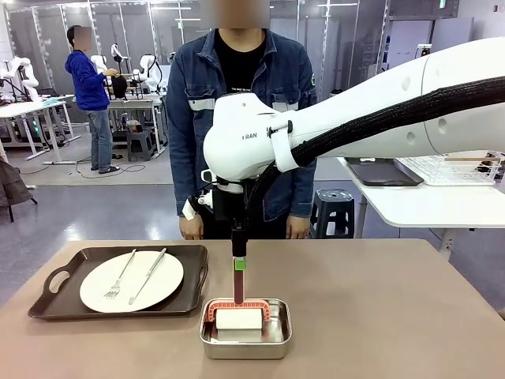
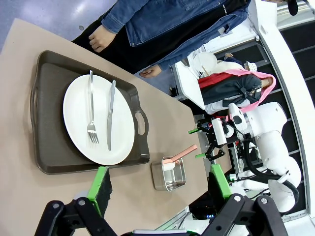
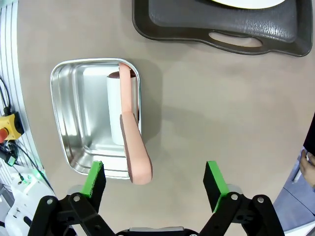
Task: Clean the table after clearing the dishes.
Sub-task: When the right (or left) Handle tray is removed, use the right hand (or left hand) to clean the right (or left) side of the table with the Lint Roller.
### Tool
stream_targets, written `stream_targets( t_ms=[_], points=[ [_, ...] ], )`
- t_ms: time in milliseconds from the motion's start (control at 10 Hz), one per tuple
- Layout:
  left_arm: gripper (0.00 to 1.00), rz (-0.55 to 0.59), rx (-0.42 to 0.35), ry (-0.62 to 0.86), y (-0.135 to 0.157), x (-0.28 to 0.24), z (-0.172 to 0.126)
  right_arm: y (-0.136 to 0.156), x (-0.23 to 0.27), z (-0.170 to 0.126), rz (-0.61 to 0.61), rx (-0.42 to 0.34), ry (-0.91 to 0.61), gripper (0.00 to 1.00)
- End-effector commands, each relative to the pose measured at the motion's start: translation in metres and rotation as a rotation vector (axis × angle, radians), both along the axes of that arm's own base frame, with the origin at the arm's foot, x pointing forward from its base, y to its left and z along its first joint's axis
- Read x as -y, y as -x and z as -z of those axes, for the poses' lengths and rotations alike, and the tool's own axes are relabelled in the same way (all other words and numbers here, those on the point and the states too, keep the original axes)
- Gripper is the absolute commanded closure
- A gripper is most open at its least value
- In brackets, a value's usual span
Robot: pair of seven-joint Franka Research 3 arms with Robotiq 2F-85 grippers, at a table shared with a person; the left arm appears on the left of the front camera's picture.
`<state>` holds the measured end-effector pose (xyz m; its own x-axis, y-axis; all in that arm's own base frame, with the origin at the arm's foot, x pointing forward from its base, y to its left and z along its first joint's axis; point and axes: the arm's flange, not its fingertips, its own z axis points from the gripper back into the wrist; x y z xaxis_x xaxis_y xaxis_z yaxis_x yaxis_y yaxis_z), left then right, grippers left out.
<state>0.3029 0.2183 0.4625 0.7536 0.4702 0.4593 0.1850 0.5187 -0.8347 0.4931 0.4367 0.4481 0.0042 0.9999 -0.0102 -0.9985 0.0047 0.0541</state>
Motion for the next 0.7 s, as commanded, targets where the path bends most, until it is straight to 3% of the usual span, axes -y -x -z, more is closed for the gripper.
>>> stream_targets(
  t_ms=[0, 200, 400, 600],
  points=[
    [0.00, 0.005, 0.023, 0.007, 0.001, -0.002, -0.001, 0.002, 0.000, 0.000, -0.001, 0.001, 0.003, 0.00],
    [0.00, 0.005, 0.023, 0.007, 0.001, -0.002, -0.001, 0.000, 0.000, 0.000, 0.000, 0.000, 0.000, 0.00],
    [0.00, 0.005, 0.023, 0.007, 0.001, -0.002, -0.001, -0.004, 0.052, -0.037, 0.145, -0.111, -0.255, 0.00],
    [0.00, 0.005, 0.023, 0.007, 0.001, -0.002, -0.001, -0.004, 0.122, -0.048, 0.246, -0.278, -0.599, 0.00]
  ],
)
